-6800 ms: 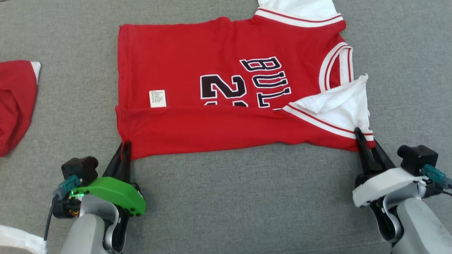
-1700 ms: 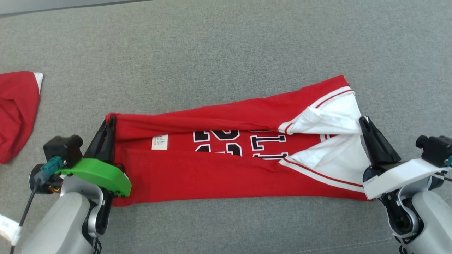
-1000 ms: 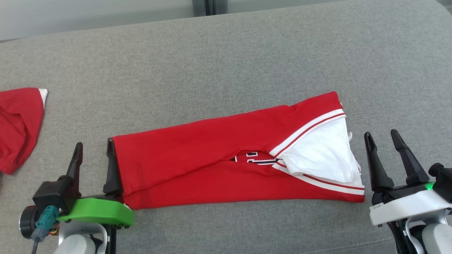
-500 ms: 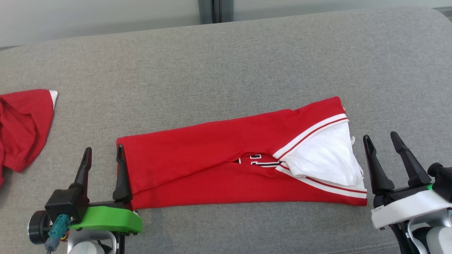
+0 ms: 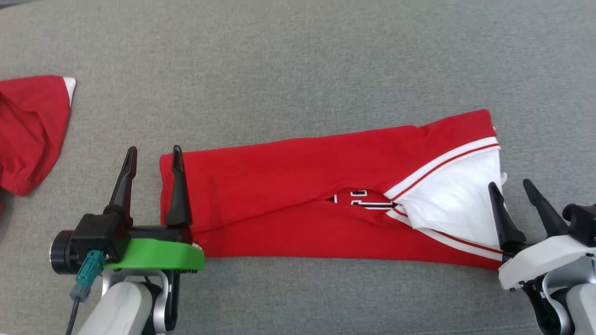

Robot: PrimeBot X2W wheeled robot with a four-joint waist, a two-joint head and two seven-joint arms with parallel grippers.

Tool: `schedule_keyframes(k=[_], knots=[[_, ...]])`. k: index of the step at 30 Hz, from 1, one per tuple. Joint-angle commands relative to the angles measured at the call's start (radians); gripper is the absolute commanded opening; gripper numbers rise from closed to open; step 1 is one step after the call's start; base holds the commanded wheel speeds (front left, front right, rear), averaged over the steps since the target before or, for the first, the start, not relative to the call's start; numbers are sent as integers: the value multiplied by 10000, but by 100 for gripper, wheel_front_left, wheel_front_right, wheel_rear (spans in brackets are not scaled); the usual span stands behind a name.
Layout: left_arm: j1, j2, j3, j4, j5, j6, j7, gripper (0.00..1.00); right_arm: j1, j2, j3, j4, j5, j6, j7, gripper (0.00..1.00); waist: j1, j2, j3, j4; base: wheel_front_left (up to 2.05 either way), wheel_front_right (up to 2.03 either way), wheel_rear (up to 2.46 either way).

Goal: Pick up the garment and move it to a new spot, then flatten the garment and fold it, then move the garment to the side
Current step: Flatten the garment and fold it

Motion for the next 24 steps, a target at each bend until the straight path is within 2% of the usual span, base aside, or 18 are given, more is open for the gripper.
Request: schedule_keyframes(k=[1, 6, 7, 8, 9, 15, 24], knots=[[-167, -80, 77, 64, 106, -95, -25, 100, -234, -42, 76, 332, 147, 0, -63, 100, -1, 0, 437, 370, 0, 0, 0], [-229, -362, 273, 221, 292, -322, -25, 100, -602, -109, 748, 1530, 590, 2, 108, 100, -1, 0, 439, 443, 0, 0, 0], [-213, -392, 314, 234, 328, -351, -25, 100, -619, -57, 878, 1692, 789, 2, 200, 79, -1, 0, 415, 444, 0, 0, 0], [-181, -418, 379, 251, 377, -386, -25, 100, -640, -88, 1064, 1827, 883, 5, 299, 43, -1, 0, 376, 433, 0, 0, 0], [-145, -447, 431, 260, 414, -423, -25, 100, -679, -110, 1172, 1876, 1026, 5, 276, 0, -1, 0, 341, 417, 0, 0, 0], [153, -615, 718, 413, 591, -543, -24, 100, -670, -463, 1108, 1615, 1528, -3, -168, 0, -1, 0, -54, 246, 0, 0, 0], [559, -872, 928, 477, 830, -693, -15, 100, 12, -1327, -434, 1669, 1773, -6, -114, 0, -1, 0, -840, 201, 0, 0, 0]])
